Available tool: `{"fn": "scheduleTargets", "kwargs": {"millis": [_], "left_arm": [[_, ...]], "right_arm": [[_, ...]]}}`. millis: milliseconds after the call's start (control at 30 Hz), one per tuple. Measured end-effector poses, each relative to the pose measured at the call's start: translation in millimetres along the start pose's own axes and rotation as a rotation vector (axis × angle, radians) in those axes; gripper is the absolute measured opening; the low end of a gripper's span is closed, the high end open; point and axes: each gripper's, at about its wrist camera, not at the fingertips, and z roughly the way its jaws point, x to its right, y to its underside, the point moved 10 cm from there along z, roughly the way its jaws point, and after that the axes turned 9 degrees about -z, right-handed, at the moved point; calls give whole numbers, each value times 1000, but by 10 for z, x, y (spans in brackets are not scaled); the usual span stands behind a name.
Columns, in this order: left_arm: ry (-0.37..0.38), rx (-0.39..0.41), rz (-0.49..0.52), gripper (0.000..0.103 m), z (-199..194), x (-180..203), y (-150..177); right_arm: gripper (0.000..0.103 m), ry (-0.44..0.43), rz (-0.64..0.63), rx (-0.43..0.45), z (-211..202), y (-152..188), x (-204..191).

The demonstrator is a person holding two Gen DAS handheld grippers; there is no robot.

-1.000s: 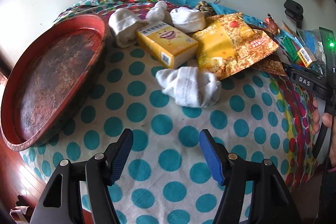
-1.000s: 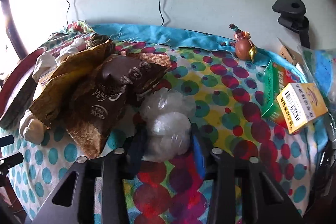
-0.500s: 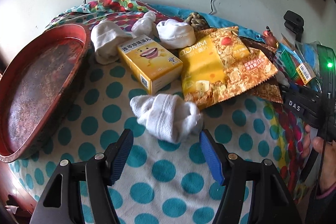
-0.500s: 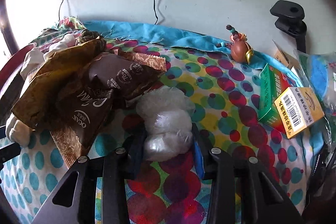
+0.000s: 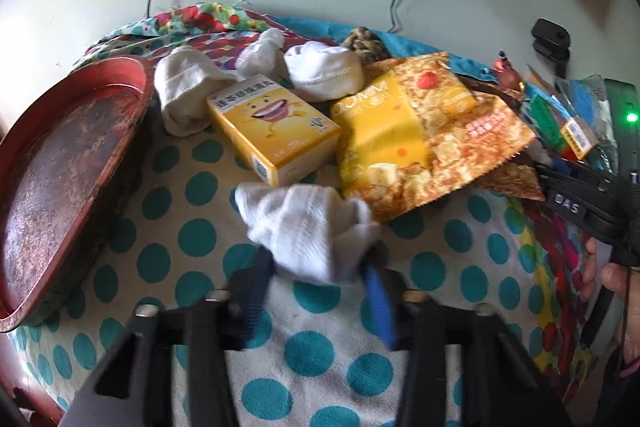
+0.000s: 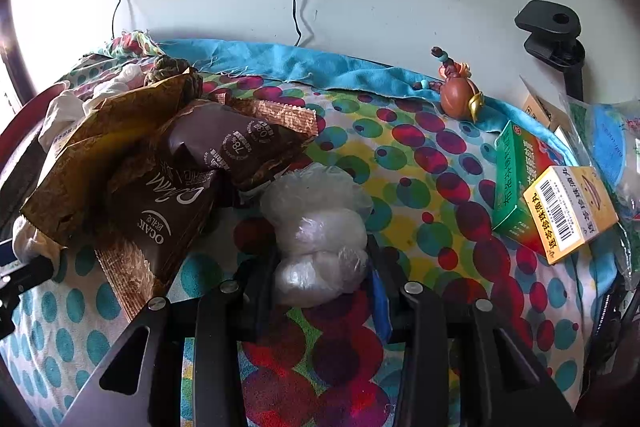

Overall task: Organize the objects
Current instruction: 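Grasp the white rolled sock with the left gripper while the right gripper grasps the clear plastic bundle, then carry the white sock into the red tray and open the left gripper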

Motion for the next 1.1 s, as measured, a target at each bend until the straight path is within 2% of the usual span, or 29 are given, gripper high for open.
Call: {"fn": "scheduleTargets", "kwargs": {"millis": [133,500,600,667,833,967,1100], "left_arm": [[14,-1,2,33,-25,2,9],[55,27,-45,32,-249,-163,52],[25,48,-57,32,-343,-301,64],[17,63,-70,32,-422,-380,56],[-20,93,-79,32,-564,-557,5],[-20,104,-92,32,-664,-657,-70],[-59,136,-84,32,-776,-829,-180]], "right_arm": [[38,12,-10,-2,2,-10,-3],[44,40,2,-9,5,-9,62],[42,66,-16,-9,-6,-20,46],[36,60,-14,-6,-14,-24,43],[36,74,33,-11,-23,-10,155],[37,58,91,-16,-19,10,262],[37,87,79,-20,-33,8,265]]}}
